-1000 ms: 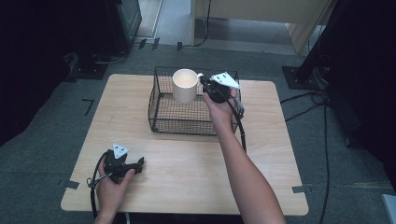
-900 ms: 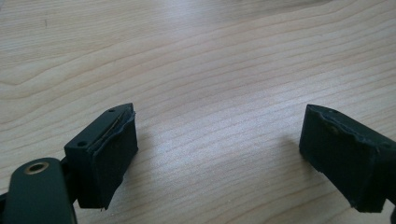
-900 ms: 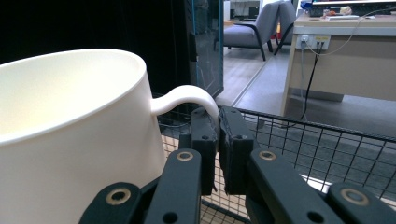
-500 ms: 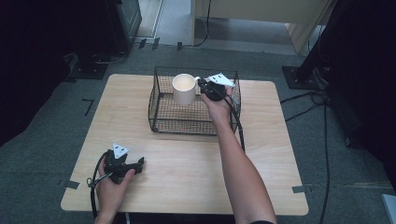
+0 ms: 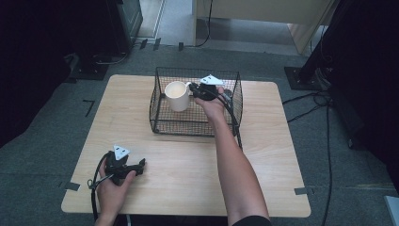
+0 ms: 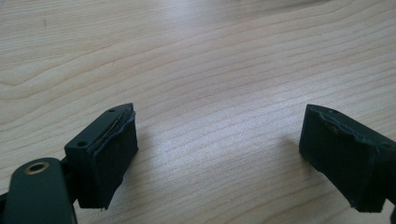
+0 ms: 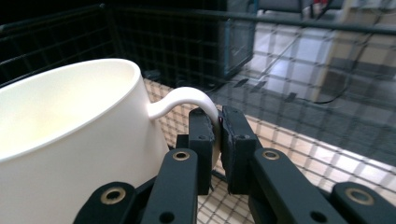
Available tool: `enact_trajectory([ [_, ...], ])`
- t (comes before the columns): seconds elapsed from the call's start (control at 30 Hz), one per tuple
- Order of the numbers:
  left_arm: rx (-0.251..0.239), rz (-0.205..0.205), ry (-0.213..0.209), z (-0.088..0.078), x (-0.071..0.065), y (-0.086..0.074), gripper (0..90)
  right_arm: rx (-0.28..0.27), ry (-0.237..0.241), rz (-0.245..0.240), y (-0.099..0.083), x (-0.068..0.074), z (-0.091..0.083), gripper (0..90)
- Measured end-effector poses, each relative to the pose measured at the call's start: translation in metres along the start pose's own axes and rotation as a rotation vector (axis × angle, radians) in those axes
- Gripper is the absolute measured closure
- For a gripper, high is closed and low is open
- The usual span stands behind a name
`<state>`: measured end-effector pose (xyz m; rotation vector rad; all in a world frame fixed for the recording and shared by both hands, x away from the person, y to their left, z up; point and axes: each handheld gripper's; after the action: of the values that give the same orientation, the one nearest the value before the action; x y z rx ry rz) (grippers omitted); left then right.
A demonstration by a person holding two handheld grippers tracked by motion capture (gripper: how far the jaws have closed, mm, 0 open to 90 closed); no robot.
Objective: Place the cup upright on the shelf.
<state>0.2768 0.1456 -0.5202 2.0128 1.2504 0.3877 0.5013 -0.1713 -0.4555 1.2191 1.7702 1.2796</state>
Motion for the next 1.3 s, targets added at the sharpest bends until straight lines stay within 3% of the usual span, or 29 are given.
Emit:
enact_trajectory([
  [0.37,0.000,0.000,-0.002,0.000,0.000,0.000,12.1,0.113,-0.003,-0.029,-0.010,-0.004,0.011,81.6],
  [0.53,0.000,0.000,-0.003,0.000,0.000,0.000,12.2,0.112,0.014,-0.067,-0.012,-0.005,0.011,82.2],
  [0.67,-0.001,0.001,-0.003,0.000,0.000,0.000,12.2,0.142,0.000,-0.082,-0.013,-0.006,0.012,83.5],
  [0.8,-0.001,0.000,-0.003,0.000,0.000,0.000,12.2,0.180,-0.018,-0.039,-0.015,-0.010,0.012,79.9],
  [0.87,0.000,0.001,-0.004,0.000,0.000,0.000,12.2,0.201,-0.034,-0.053,-0.016,-0.013,0.012,80.0],
  [1.1,-0.001,0.001,-0.004,0.000,0.000,0.000,12.2,0.211,-0.029,-0.042,-0.016,-0.016,0.010,69.3],
  [1.3,-0.001,0.001,-0.004,0.000,0.000,0.000,12.2,0.177,-0.042,-0.044,-0.011,-0.015,0.007,62.6],
])
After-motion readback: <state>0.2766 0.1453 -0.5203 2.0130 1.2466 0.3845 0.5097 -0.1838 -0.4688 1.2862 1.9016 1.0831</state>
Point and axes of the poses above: each handheld gripper's, and its own axes: z roughly forward along the jaws, y roughly out of its top, x roughly to its left, and after that the axes turned 11 degrees about -y, right-handed
